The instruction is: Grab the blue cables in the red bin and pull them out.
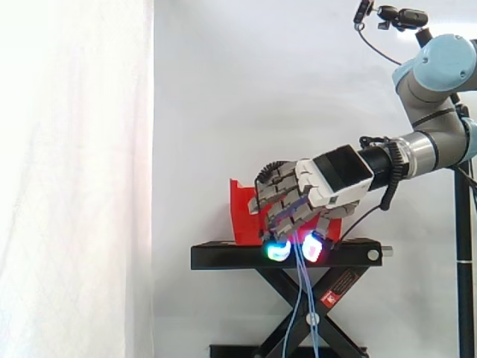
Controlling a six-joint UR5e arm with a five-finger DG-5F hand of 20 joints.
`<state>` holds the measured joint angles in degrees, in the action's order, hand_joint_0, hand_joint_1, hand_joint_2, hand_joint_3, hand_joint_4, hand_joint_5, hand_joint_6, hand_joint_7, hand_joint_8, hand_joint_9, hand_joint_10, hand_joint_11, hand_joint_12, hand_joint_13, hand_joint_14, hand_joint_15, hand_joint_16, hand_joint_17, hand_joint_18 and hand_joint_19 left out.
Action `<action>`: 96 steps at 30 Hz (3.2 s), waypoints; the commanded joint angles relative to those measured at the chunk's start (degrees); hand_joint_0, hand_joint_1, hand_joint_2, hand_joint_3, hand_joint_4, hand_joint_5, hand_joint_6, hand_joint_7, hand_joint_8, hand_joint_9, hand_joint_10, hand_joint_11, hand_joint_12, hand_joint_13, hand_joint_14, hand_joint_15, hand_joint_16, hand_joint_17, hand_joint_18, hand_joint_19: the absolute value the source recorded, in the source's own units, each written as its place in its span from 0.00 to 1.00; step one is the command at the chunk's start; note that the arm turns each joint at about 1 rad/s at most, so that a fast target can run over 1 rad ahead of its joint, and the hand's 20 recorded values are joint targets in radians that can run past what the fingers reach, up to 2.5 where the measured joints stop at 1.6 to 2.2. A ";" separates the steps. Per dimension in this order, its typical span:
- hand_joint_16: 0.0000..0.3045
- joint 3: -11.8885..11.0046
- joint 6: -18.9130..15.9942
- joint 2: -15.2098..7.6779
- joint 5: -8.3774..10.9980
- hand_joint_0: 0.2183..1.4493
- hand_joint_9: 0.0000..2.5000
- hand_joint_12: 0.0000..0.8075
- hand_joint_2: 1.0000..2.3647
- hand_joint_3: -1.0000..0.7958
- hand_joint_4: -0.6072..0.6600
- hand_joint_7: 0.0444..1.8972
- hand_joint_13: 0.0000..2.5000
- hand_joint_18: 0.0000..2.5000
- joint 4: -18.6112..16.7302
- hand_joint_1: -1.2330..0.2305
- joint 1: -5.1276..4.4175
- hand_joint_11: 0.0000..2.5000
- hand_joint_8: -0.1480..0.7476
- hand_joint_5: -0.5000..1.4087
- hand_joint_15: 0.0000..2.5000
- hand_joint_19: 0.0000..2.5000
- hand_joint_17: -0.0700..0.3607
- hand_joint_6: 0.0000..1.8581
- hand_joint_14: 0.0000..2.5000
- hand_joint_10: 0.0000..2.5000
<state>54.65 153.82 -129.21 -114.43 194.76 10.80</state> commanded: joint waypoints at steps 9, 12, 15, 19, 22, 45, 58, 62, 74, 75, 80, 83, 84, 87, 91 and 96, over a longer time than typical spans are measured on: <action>0.15 -0.07 -0.06 0.01 0.00 0.51 0.35 0.41 0.00 0.00 0.55 0.39 0.25 0.21 -0.17 0.16 -0.08 0.25 0.44 0.72 0.14 0.18 0.40 0.00 0.01 0.01; 0.15 0.01 0.03 -0.08 0.00 0.51 0.35 0.41 0.00 0.00 0.54 0.41 0.25 0.21 -0.26 0.16 0.01 0.25 0.44 0.73 0.14 0.18 0.40 0.00 0.01 0.01; 0.15 0.01 0.03 -0.08 0.00 0.52 0.35 0.41 0.00 0.00 0.53 0.43 0.25 0.22 -0.26 0.15 0.01 0.25 0.44 0.73 0.14 0.18 0.40 0.00 0.01 0.01; 0.15 0.01 0.12 -0.08 0.00 0.52 0.35 0.41 0.00 0.00 0.54 0.44 0.25 0.22 -0.52 0.14 0.01 0.25 0.44 0.74 0.14 0.18 0.40 0.00 0.01 0.01; 0.15 0.10 0.12 -0.08 0.00 0.53 0.35 0.41 0.00 0.00 0.54 0.45 0.25 0.22 -0.52 0.13 0.01 0.25 0.44 0.74 0.14 0.18 0.40 0.00 0.01 0.01; 0.15 0.28 0.12 -0.08 -0.18 0.53 0.38 0.41 0.00 0.00 0.53 0.36 0.28 0.24 -1.05 0.12 -0.08 0.27 0.44 0.70 0.15 0.18 0.39 0.29 0.01 0.01; 0.15 0.45 0.29 0.01 -0.35 0.50 0.35 0.41 0.00 0.00 0.60 0.29 0.26 0.23 -0.96 0.14 -0.08 0.25 0.43 0.68 0.15 0.19 0.40 0.01 0.01 0.01; 0.15 0.45 0.38 0.01 -0.44 0.50 0.35 0.41 0.00 0.00 0.60 0.28 0.26 0.23 -1.05 0.15 -0.08 0.25 0.44 0.68 0.15 0.19 0.40 0.01 0.01 0.01; 0.15 0.54 0.73 0.01 -0.62 0.51 0.35 0.41 0.00 0.00 0.59 0.34 0.26 0.23 -0.96 0.14 0.19 0.25 0.44 0.70 0.15 0.19 0.40 0.01 0.01 0.01; 0.15 0.45 0.82 0.01 -0.62 0.51 0.35 0.41 0.00 0.00 0.59 0.34 0.26 0.23 -0.96 0.14 0.27 0.25 0.44 0.70 0.15 0.19 0.40 0.01 0.01 0.01; 0.15 0.54 1.08 0.01 -0.97 0.51 0.36 0.41 0.00 0.00 0.60 0.33 0.26 0.23 -0.61 0.15 0.45 0.25 0.44 0.70 0.15 0.19 0.40 0.01 0.01 0.01; 0.15 0.54 1.35 0.01 -0.97 0.50 0.35 0.41 0.00 0.00 0.60 0.33 0.26 0.23 -0.26 0.15 0.54 0.25 0.44 0.70 0.15 0.19 0.40 0.01 0.01 0.01; 0.15 0.54 1.35 0.01 -0.97 0.50 0.35 0.41 0.00 0.00 0.60 0.33 0.26 0.23 -0.26 0.15 0.54 0.25 0.44 0.70 0.15 0.19 0.40 0.01 0.01 0.01; 0.15 0.54 1.35 0.01 -0.97 0.50 0.35 0.41 0.00 0.00 0.60 0.33 0.26 0.23 -0.08 0.15 0.54 0.25 0.44 0.70 0.15 0.19 0.40 0.01 0.01 0.01; 0.15 0.54 1.35 0.01 -0.97 0.50 0.35 0.41 0.00 0.00 0.60 0.33 0.26 0.23 0.27 0.15 0.54 0.25 0.44 0.70 0.15 0.19 0.40 0.01 0.01 0.01; 0.15 0.54 1.35 0.01 -0.97 0.51 0.36 0.41 0.00 0.00 0.59 0.38 0.26 0.23 0.62 0.15 0.54 0.25 0.44 0.72 0.15 0.19 0.40 0.01 0.01 0.01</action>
<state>55.20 155.17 -129.21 -115.40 195.24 11.34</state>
